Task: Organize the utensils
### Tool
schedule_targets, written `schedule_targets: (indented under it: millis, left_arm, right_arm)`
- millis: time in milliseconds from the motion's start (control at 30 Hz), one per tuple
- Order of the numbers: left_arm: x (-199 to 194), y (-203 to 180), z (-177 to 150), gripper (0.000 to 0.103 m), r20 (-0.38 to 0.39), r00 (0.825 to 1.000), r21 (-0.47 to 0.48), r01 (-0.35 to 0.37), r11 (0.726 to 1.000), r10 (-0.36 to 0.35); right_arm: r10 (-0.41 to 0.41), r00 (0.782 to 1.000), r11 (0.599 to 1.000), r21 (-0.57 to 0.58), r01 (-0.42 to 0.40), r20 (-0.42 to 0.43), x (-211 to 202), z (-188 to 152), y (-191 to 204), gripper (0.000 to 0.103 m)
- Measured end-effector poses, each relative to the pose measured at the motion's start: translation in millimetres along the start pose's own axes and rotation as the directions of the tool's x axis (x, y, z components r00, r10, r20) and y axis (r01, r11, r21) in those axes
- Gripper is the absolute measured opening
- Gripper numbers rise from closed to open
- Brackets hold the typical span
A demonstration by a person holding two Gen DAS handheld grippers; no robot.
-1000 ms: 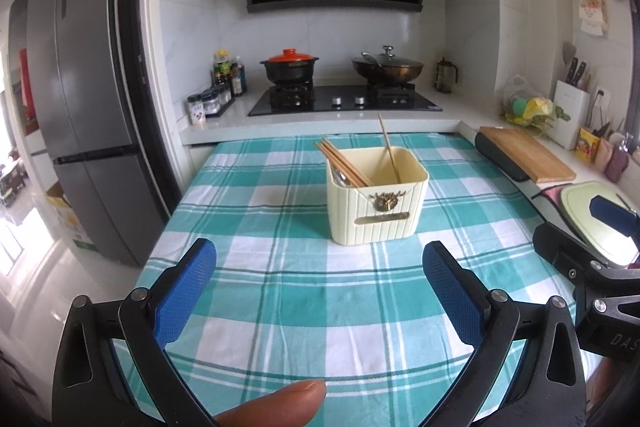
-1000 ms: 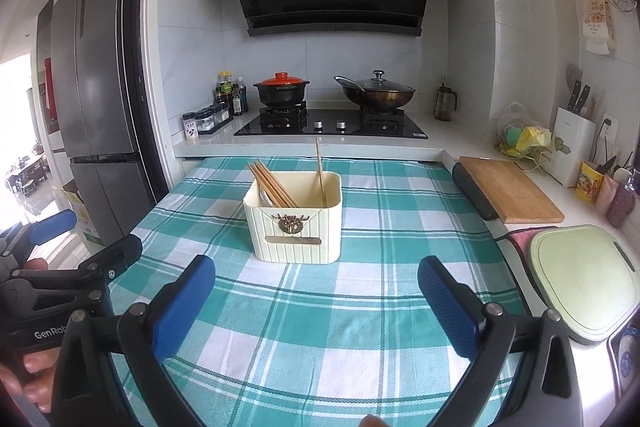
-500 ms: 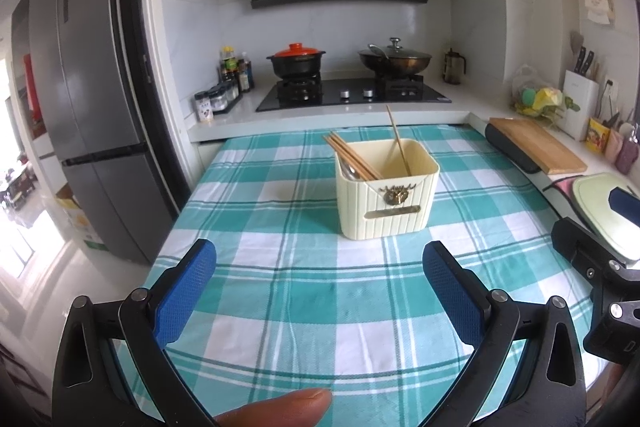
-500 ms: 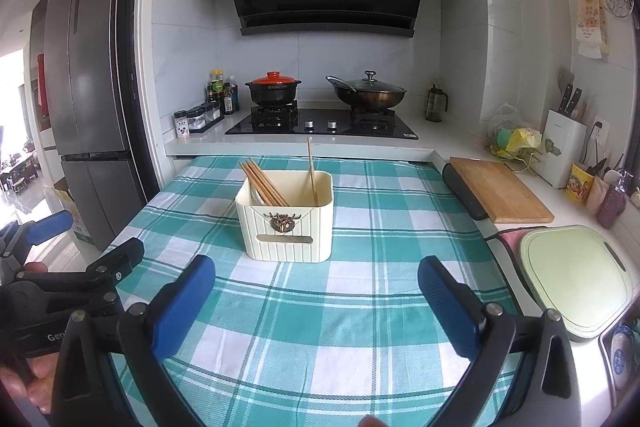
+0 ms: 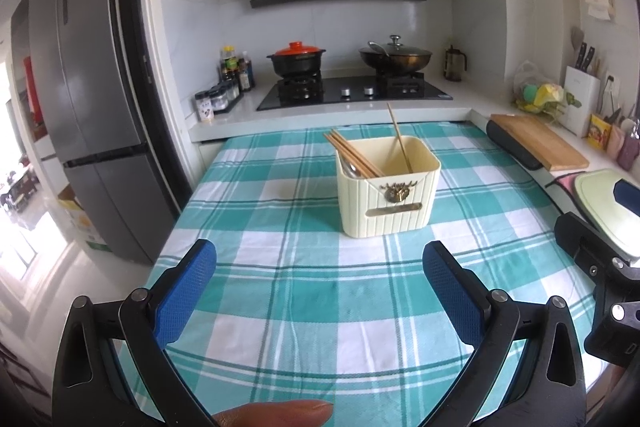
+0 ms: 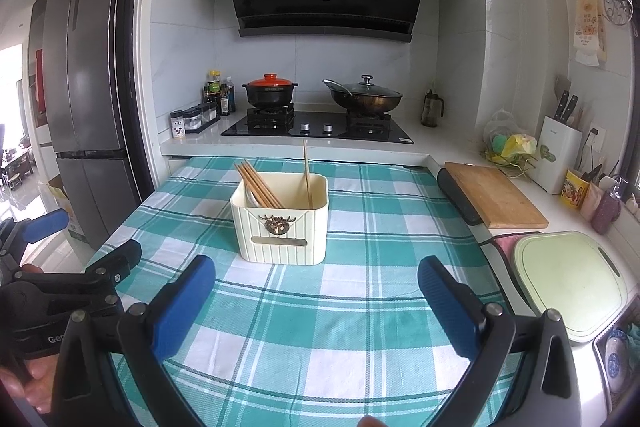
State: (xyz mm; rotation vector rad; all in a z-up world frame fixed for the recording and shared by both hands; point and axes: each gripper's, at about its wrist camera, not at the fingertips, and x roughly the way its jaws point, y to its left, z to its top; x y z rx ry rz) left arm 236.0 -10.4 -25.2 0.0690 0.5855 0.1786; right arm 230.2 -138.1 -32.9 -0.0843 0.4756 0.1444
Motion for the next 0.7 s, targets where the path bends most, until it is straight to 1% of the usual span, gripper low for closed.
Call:
schedule_targets:
  millis: [467,567,700]
  left_arm:
    - [0.9,-3.1,-2.4,0.103,-0.009,1.000,-0.001,-0.001,1.000,0.001]
    - [-2.9,-1.1,-2.6,0.103,0.016,0.999,-0.024,-0.038,0.999,0.039]
    - [-3.3,1.4,-0.3,0.103,0.024,0.999,-0.027,-0.027,0.999,0.027]
  right_arm:
    - [-0.003,1.000,1.000,-0.019,0.003,0.008,-4.7,-0.7,3.6,0.103]
    - [-0.005,1.000,1.000,-0.018,0.005,0.004,-3.6,-0.4,2.4,0.103]
    - [-0.006,1.000,1.000,-0.015,0.006,0.002,-2.8,-0.2,0.9,0.103]
